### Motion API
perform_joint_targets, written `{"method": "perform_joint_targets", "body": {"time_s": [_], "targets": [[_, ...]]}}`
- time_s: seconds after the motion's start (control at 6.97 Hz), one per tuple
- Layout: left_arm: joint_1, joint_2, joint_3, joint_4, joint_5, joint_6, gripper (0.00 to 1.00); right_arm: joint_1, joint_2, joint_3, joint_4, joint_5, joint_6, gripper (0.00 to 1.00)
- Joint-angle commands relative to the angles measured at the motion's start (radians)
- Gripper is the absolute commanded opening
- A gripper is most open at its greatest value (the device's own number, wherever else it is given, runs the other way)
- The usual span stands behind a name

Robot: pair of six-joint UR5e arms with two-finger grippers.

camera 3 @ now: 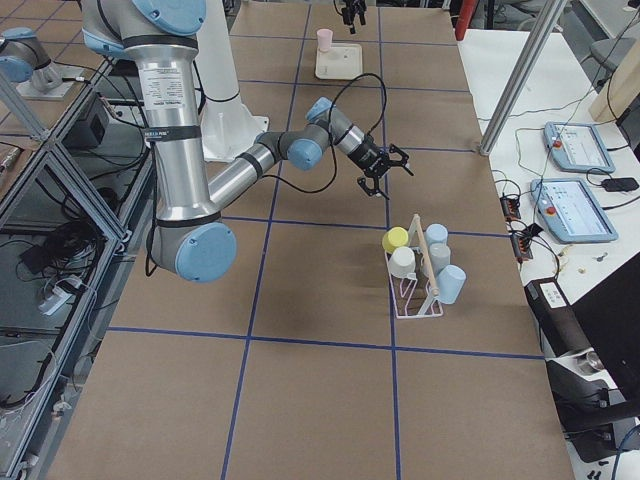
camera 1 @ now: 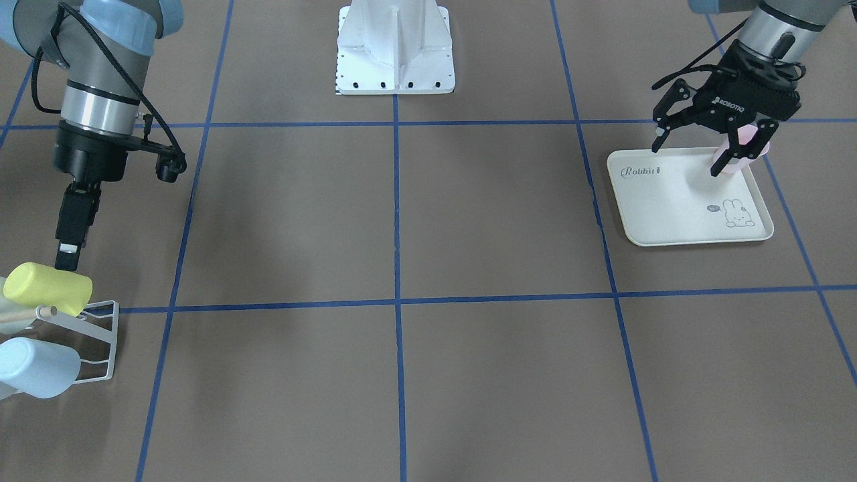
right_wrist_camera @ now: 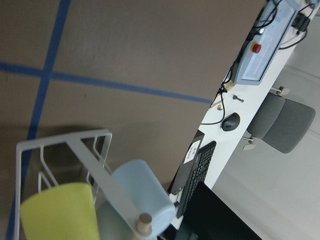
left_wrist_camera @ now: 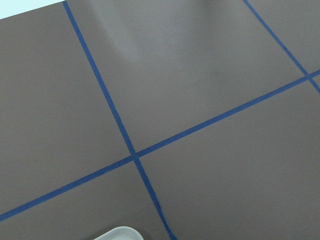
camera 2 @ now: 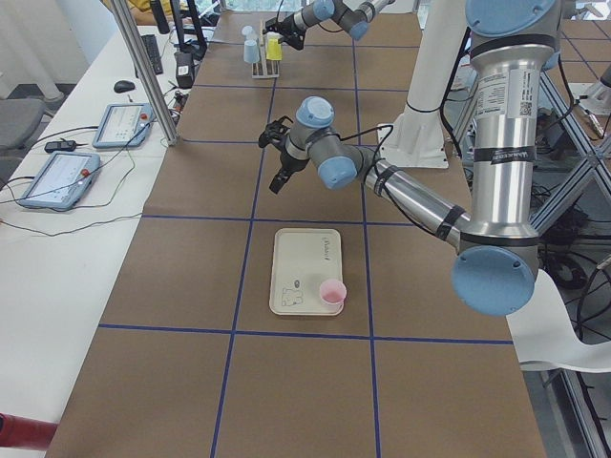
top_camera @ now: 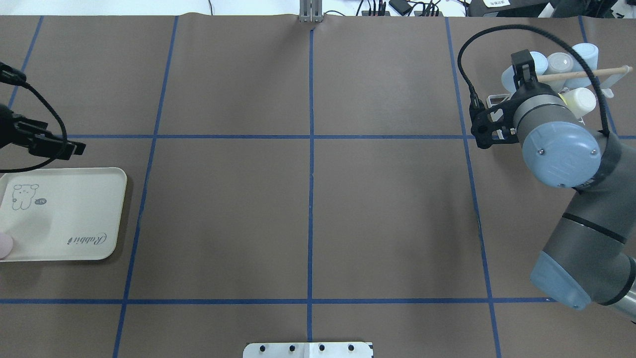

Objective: Transfer IKEA cup to right arm and place on rack

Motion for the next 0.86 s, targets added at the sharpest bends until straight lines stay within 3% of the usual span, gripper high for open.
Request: {"method": "perform_joint_targets", "body": {"time_s": [0.0, 0.14, 0.29, 0.57, 0.72], "targets": [[-0.065, 0.162, 0.0, -0.085, -0.001, 0.145, 1.0, 0.001, -0.025, 0.014, 0.26, 0.202, 0.451, 1.0], [-0.071, 0.277, 0.016, -0.238, 0.001, 0.132, 1.0, -0.022, -0.054, 0.009, 0.376, 0.246, 0.767, 1.0], [-0.073, 0.357, 0.067, -0.367, -0.001, 0.132, 1.0, -0.078, -0.053, 0.009, 0.425, 0.249, 0.944, 1.0], [-0.073, 0.421, 0.241, -0.634, 0.001, 0.132, 1.0, -0.14, 0.014, 0.013, 0.427, 0.249, 1.188, 1.0], [-0.071, 0.427, 0.33, -0.737, 0.001, 0.134, 1.0, -0.155, 0.016, 0.012, 0.427, 0.249, 1.2, 1.0]]}}
